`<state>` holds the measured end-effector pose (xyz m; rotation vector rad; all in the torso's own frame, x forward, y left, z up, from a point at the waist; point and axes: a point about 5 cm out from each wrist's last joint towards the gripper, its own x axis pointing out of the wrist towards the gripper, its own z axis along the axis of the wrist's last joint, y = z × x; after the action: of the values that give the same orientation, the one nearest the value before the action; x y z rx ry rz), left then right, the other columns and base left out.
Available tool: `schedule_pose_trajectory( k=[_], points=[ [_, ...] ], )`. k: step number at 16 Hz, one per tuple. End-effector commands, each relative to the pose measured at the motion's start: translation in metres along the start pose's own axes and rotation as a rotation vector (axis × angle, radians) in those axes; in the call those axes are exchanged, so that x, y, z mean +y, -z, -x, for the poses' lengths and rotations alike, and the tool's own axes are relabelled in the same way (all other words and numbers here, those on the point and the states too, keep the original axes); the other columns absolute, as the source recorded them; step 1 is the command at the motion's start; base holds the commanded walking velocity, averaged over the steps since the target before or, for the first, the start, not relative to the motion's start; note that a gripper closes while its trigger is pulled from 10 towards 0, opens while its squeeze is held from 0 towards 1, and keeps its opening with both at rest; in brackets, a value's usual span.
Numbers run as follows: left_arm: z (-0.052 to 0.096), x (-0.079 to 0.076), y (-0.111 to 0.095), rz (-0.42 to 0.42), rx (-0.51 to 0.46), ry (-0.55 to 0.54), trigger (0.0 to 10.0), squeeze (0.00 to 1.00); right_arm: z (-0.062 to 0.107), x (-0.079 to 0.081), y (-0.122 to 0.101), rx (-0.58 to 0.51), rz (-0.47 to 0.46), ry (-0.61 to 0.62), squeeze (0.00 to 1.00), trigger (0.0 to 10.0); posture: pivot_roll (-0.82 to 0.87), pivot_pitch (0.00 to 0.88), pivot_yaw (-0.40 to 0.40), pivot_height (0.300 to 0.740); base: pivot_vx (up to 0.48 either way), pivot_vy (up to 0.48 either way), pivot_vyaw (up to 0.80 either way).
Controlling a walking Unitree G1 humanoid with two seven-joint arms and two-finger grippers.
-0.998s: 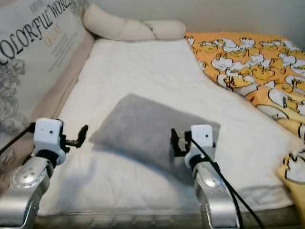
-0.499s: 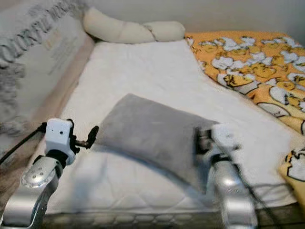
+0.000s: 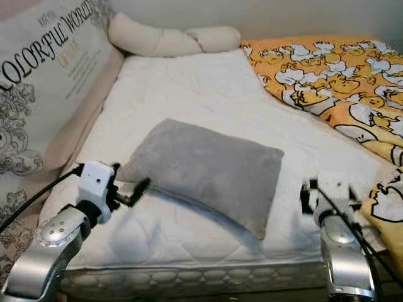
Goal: Clean up the room
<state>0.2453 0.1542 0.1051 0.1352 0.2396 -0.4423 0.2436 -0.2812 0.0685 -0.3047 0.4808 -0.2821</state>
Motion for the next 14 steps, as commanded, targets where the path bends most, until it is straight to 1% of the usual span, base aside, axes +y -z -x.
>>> schedule_pose_trajectory(
  k=[1, 2, 4, 5, 6, 7, 8, 9, 11, 12, 13, 14],
  points=[
    [0.002, 0.001, -0.002, 0.014, 0.008, 0.059, 10.0, 0.0, -0.004, 0.017, 0.004, 0.039, 0.032, -0.107, 0.0, 10.0, -0.04, 0.0, 0.032, 0.74, 0.0, 0.0, 0.0],
    [0.002, 0.001, -0.002, 0.006, 0.019, 0.104, 10.0, 0.0, -0.006, 0.03, 0.007, 0.061, 0.05, -0.181, 0.0, 10.0, -0.04, 0.0, 0.033, 0.74, 0.0, 0.0, 0.0],
    [0.0, 0.003, -0.002, -0.011, 0.05, 0.152, 10.0, 0.0, -0.005, 0.058, 0.0, 0.059, 0.04, -0.313, 0.0, 10.0, -0.03, 0.0, 0.029, 0.74, 0.0, 0.0, 0.0],
    [0.0, 0.003, -0.002, -0.011, 0.05, 0.152, 10.0, 0.0, -0.005, 0.058, 0.0, 0.059, 0.04, -0.313, 0.0, 10.0, -0.03, 0.0, 0.029, 0.74, 0.0, 0.0, 0.0],
    [-0.001, 0.003, -0.002, -0.01, 0.058, 0.163, 10.0, 0.0, -0.004, 0.064, -0.002, 0.055, 0.039, -0.346, 0.0, 10.0, -0.03, 0.0, 0.029, 0.74, 0.0, 0.0, 0.0],
    [-0.006, 0.008, 0.004, -0.02, 0.121, 0.153, 10.0, 0.0, 0.008, 0.095, -0.022, 0.016, 0.044, -0.518, 0.0, 10.0, -0.03, 0.0, 0.026, 0.74, 0.0, 0.0, 0.0],
    [-0.01, 0.013, 0.007, -0.033, 0.144, 0.119, 10.0, 0.0, 0.017, 0.109, -0.032, 0.002, 0.07, -0.597, 0.0, 10.0, -0.03, 0.0, 0.022, 0.74, 0.0, 0.0, 0.0],
    [-0.012, 0.016, 0.008, -0.032, 0.155, 0.089, 10.0, 0.0, 0.024, 0.115, -0.038, 0.001, 0.081, -0.646, 0.0, 10.0, -0.03, 0.0, 0.024, 0.74, 0.0, 0.0, 0.0],
    [-0.017, 0.028, 0.008, -0.023, 0.168, 0.003, 10.0, 0.0, 0.053, 0.132, -0.057, -0.026, 0.094, -0.839, 0.0, 10.0, -0.03, 0.0, 0.022, 0.74, 0.0, 0.0, 0.0],
    [-0.018, 0.035, 0.005, -0.014, 0.161, -0.04, 10.0, 0.0, 0.068, 0.137, -0.067, -0.047, 0.069, -0.948, 0.0, 10.0, -0.04, 0.0, 0.026, 0.74, 0.0, 0.0, 0.0],
    [-0.018, 0.041, 0.003, -0.003, 0.154, -0.071, 10.0, 0.0, 0.081, 0.139, -0.076, -0.078, 0.06, -1.06, 0.0, 10.0, -0.04, 0.0, 0.026, 0.74, 0.0, 0.0, 0.0],
    [-0.017, 0.046, 0.002, -0.002, 0.154, -0.086, 10.0, 0.0, 0.092, 0.136, -0.083, -0.097, 0.063, -1.145, 0.0, 10.0, -0.04, 0.0, 0.039, 0.74, 0.0, 0.0, 0.0]
  ],
)
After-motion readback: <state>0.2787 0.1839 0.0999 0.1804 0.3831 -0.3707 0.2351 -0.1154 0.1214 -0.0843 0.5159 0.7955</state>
